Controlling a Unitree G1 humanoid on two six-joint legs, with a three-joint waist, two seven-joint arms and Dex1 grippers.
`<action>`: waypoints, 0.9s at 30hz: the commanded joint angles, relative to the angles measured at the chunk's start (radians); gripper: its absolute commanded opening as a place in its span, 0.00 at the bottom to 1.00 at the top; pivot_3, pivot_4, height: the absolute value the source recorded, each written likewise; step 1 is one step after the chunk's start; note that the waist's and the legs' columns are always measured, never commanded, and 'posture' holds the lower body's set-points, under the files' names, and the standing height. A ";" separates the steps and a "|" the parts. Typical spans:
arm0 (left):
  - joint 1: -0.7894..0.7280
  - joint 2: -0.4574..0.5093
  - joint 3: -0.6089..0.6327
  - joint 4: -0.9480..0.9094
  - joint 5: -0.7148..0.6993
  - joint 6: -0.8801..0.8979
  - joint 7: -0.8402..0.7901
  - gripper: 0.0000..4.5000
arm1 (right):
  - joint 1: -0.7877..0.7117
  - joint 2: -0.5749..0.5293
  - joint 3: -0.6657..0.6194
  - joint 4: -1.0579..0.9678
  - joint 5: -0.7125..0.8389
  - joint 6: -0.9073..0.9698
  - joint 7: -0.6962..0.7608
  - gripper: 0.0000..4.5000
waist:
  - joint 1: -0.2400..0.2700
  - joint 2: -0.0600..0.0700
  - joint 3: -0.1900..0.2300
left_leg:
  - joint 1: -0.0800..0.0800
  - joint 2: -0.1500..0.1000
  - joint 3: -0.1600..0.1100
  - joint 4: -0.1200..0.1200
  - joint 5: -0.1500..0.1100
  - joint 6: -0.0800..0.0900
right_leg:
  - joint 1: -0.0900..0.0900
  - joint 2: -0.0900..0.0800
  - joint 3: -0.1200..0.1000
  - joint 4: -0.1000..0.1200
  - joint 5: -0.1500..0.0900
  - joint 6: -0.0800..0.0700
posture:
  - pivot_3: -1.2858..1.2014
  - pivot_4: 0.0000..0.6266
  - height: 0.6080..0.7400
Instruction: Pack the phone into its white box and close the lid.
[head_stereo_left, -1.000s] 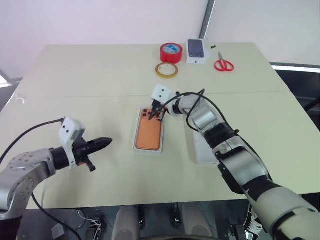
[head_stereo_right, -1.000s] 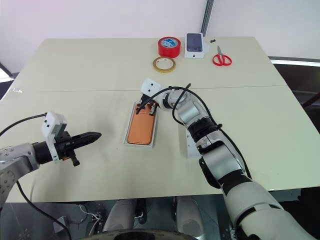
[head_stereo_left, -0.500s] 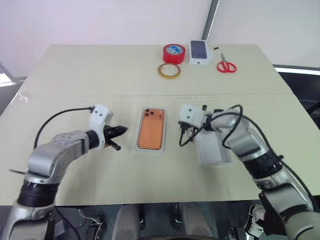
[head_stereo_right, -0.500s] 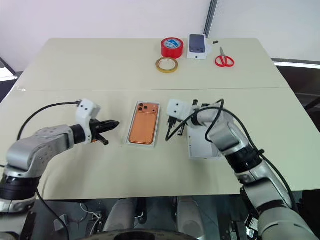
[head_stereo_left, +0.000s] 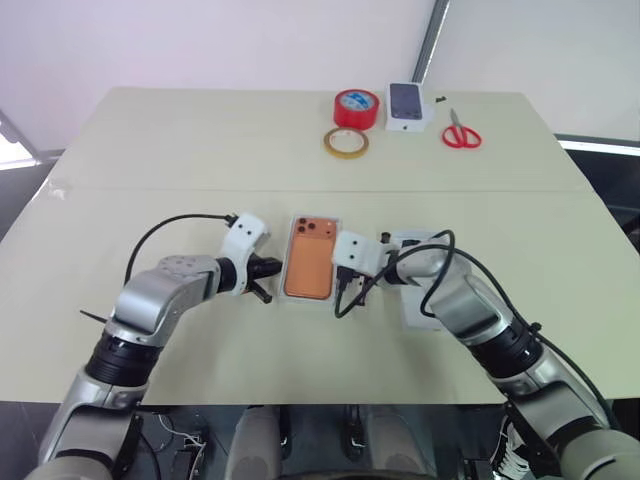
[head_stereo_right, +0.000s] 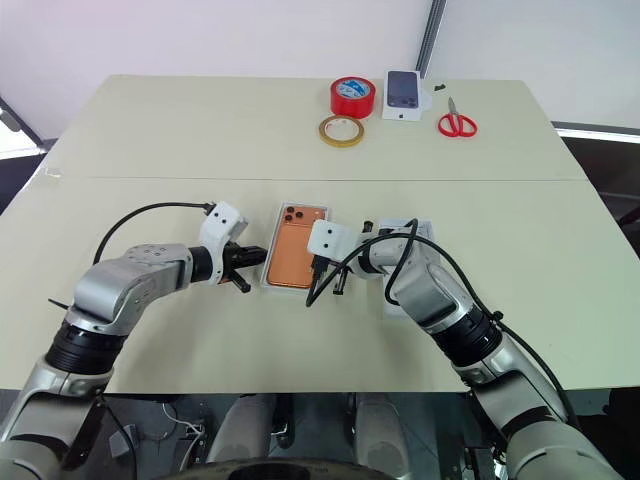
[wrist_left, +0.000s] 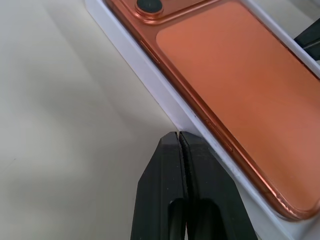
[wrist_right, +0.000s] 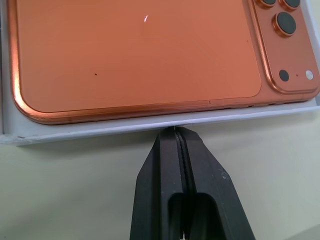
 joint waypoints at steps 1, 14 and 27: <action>-0.037 -0.066 -0.061 -0.040 -0.007 0.005 -0.029 0.02 | -0.001 -0.011 0.005 -0.073 0.008 -0.004 0.011 0.00 | 0.002 0.000 0.000 | 0.000 0.000 0.000 0.000 0.000 0.000 | 0.000 0.000 0.000 0.000 0.000 0.000 | 0.52 0.24 1.00; -0.150 -0.309 -0.245 -0.021 0.030 0.089 -0.058 0.02 | 0.164 -0.228 -0.088 -0.321 0.040 0.130 0.064 0.00 | 0.050 0.000 0.000 | -0.002 -0.002 -0.001 0.006 -0.004 0.007 | 0.004 -0.004 0.000 -0.002 -0.002 0.003 | 0.52 0.24 1.00; -0.205 -0.445 -0.328 0.073 0.039 0.125 -0.154 0.02 | 0.354 -0.383 -0.206 -0.454 0.065 0.214 0.058 0.00 | 0.046 0.001 0.000 | -0.001 -0.002 -0.002 0.007 -0.006 0.010 | 0.009 -0.004 -0.001 -0.011 -0.002 0.002 | 0.52 0.24 1.00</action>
